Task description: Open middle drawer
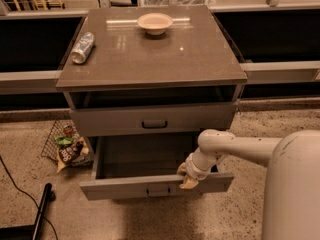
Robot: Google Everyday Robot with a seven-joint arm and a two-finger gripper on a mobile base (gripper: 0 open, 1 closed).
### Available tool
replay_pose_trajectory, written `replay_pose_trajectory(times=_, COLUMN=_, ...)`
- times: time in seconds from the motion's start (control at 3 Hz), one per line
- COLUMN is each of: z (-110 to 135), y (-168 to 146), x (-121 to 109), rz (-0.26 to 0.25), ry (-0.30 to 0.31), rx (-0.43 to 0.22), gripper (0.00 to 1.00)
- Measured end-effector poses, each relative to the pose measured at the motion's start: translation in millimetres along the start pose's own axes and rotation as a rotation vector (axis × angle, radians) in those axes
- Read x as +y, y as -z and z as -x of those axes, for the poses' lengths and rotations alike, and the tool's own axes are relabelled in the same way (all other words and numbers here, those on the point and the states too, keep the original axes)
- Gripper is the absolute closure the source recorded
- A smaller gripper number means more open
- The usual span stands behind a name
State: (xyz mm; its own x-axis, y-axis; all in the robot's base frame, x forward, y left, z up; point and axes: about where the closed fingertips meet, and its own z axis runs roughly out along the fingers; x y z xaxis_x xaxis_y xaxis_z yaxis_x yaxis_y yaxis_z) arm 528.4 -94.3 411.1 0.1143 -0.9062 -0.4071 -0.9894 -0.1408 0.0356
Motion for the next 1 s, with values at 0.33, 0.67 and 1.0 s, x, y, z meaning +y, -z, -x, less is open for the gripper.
replay_pose_trajectory(times=0.33, z=7.5, y=-2.4, x=18.6, rz=-0.015, ry=0.003, rx=-0.013, gripper=0.93)
replay_pose_trajectory(times=0.67, z=9.6, y=-4.0, x=28.6, rz=-0.024, ry=0.004, rx=-0.026, gripper=1.00)
replay_pose_trajectory(times=1.0, z=13.7, y=-6.9, x=43.3, rz=-0.041, ry=0.012, rx=-0.057, gripper=1.00)
